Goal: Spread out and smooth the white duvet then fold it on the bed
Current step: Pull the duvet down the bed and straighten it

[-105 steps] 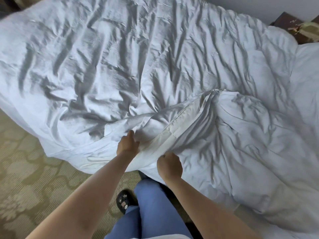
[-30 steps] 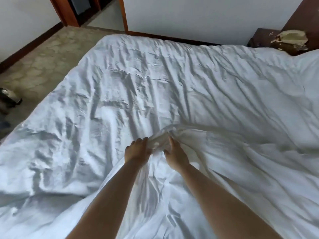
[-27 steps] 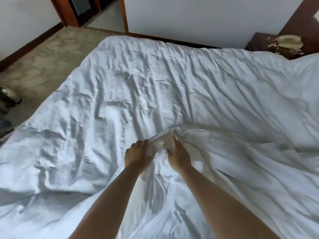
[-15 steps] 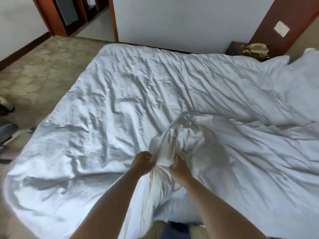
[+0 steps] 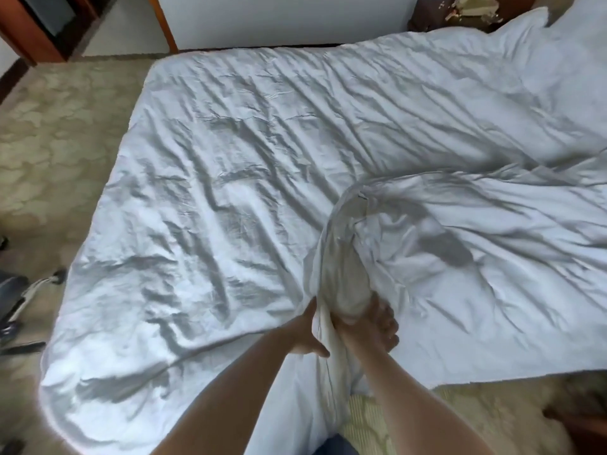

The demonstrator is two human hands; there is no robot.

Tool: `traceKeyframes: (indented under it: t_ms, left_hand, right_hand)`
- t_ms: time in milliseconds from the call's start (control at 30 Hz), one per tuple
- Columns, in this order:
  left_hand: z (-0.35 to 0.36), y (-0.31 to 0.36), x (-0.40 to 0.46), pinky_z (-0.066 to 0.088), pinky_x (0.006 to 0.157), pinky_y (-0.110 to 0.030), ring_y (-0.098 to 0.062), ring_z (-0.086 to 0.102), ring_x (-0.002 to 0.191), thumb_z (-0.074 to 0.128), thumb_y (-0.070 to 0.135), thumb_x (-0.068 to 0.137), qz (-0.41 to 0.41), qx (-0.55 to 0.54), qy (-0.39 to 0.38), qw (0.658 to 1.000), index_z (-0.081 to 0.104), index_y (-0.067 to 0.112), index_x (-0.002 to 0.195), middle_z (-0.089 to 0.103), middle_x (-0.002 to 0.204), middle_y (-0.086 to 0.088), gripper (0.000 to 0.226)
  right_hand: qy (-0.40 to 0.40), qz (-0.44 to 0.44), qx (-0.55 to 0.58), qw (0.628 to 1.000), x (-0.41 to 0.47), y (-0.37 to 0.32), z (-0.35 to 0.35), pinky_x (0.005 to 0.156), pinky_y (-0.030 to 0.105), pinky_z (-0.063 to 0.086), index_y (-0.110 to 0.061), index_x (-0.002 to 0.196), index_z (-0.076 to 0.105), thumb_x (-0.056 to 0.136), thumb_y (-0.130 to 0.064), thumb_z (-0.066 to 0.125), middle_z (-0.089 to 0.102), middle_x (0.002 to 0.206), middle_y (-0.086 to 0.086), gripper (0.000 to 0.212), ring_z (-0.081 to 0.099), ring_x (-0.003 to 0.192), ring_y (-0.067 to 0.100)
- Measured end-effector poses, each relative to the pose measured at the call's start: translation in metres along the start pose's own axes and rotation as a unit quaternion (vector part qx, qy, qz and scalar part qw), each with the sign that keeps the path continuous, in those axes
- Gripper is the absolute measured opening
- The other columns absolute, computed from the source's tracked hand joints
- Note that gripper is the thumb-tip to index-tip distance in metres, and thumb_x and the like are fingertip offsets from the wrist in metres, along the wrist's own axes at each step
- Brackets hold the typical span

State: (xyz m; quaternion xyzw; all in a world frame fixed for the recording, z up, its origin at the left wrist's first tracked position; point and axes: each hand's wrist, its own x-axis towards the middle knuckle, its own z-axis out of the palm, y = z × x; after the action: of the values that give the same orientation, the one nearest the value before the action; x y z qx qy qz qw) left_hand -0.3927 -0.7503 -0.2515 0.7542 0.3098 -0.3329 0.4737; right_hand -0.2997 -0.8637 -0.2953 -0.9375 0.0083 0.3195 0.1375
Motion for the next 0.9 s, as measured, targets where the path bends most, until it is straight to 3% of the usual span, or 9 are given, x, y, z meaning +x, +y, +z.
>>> traceKeyframes:
  t_ms: [133, 233, 367, 567, 667, 733, 767, 833, 900]
  left_hand:
    - [-0.006, -0.003, 0.02, 0.047, 0.095, -0.03, -0.026, 0.05, 0.124, 0.078, 0.024, 0.075, 0.004, 0.019, 0.015, 1.0, -0.026, 0.027, 0.146, 0.044, 0.144, -0.011, 0.126]
    - [0.005, -0.005, 0.03, 0.054, 0.085, -0.032, -0.026, 0.061, 0.108, 0.069, 0.023, 0.082, 0.017, 0.031, 0.046, 0.998, -0.022, 0.026, 0.148, 0.057, 0.128, -0.011, 0.113]
    - [0.001, -0.016, 0.031, 0.049, 0.091, -0.036, -0.029, 0.056, 0.115, 0.05, 0.019, 0.089, 0.052, 0.077, 0.074, 0.993, -0.006, 0.025, 0.153, 0.054, 0.132, -0.012, 0.085]
    - [-0.07, -0.049, -0.003, 0.038, 0.103, -0.037, -0.029, 0.043, 0.131, 0.042, 0.021, 0.096, 0.106, 0.143, 0.154, 0.972, 0.015, 0.023, 0.152, 0.041, 0.147, -0.011, 0.062]
    - [-0.14, -0.054, -0.022, 0.039, 0.102, -0.036, -0.032, 0.051, 0.123, 0.046, 0.013, 0.09, 0.196, 0.095, 0.303, 0.928, 0.04, 0.013, 0.142, 0.054, 0.134, -0.015, 0.052]
    - [-0.19, -0.046, -0.033, 0.037, 0.101, -0.033, -0.032, 0.055, 0.117, 0.047, 0.009, 0.087, 0.246, 0.059, 0.389, 0.886, 0.051, 0.006, 0.133, 0.06, 0.125, -0.018, 0.047]
    - [-0.211, -0.041, -0.039, 0.039, 0.097, -0.032, -0.032, 0.058, 0.112, 0.049, 0.006, 0.087, 0.262, 0.038, 0.406, 0.875, 0.053, 0.005, 0.131, 0.063, 0.119, -0.019, 0.044]
    - [-0.235, -0.036, -0.051, 0.043, 0.089, -0.03, -0.032, 0.061, 0.104, 0.054, 0.005, 0.09, 0.263, -0.02, 0.381, 0.886, 0.05, 0.009, 0.133, 0.064, 0.113, -0.019, 0.044]
    - [-0.232, -0.046, -0.058, 0.046, 0.087, -0.029, -0.031, 0.06, 0.108, 0.057, 0.006, 0.09, 0.223, -0.059, 0.314, 0.921, 0.043, 0.013, 0.139, 0.058, 0.124, -0.018, 0.051]
  right_hand:
    - [0.006, -0.052, -0.049, 0.997, 0.015, -0.001, 0.004, 0.107, 0.04, 0.028, -0.028, 0.15, 0.003, 0.058, -0.073, 0.064, 0.031, 0.148, -0.001, 0.119, 0.031, 0.133, 0.026]
    - [0.001, -0.069, -0.028, 0.997, 0.018, -0.002, -0.003, 0.104, 0.04, 0.029, -0.023, 0.148, 0.014, 0.062, -0.064, 0.068, 0.043, 0.141, -0.001, 0.109, 0.041, 0.126, 0.026]
    - [-0.014, -0.043, 0.042, 0.998, 0.013, -0.012, -0.003, 0.101, 0.038, 0.04, -0.018, 0.146, 0.026, 0.068, -0.054, 0.073, 0.057, 0.127, 0.005, 0.097, 0.052, 0.118, 0.028]
    - [-0.054, -0.073, 0.25, 0.964, -0.059, -0.085, 0.022, 0.072, 0.037, 0.054, -0.018, 0.115, 0.054, 0.058, -0.037, 0.07, 0.068, 0.098, -0.001, 0.062, 0.066, 0.089, 0.023]
    - [-0.048, -0.127, 0.419, 0.898, -0.092, -0.159, 0.008, 0.061, 0.032, 0.053, -0.011, 0.097, 0.062, 0.058, -0.022, 0.066, 0.067, 0.083, 0.003, 0.041, 0.064, 0.075, 0.02]
    - [-0.048, -0.148, 0.523, 0.838, -0.109, -0.201, -0.019, 0.046, 0.023, 0.04, -0.011, 0.081, 0.056, 0.071, -0.002, 0.059, 0.056, 0.069, 0.004, 0.014, 0.052, 0.057, 0.017]
    - [-0.05, -0.16, 0.537, 0.827, -0.111, -0.215, -0.029, 0.042, 0.02, 0.031, -0.012, 0.074, 0.05, 0.075, 0.006, 0.053, 0.048, 0.064, 0.004, 0.018, 0.043, 0.05, 0.015]
    - [-0.052, -0.185, 0.525, 0.829, -0.112, -0.229, -0.035, 0.042, 0.019, 0.024, -0.011, 0.077, 0.048, 0.078, 0.012, 0.045, 0.039, 0.066, 0.004, 0.023, 0.034, 0.052, 0.015]
    - [-0.065, -0.194, 0.445, 0.872, -0.106, -0.221, -0.015, 0.052, 0.018, 0.03, -0.01, 0.096, 0.055, 0.087, 0.01, 0.041, 0.043, 0.073, -0.002, 0.026, 0.039, 0.061, 0.009]
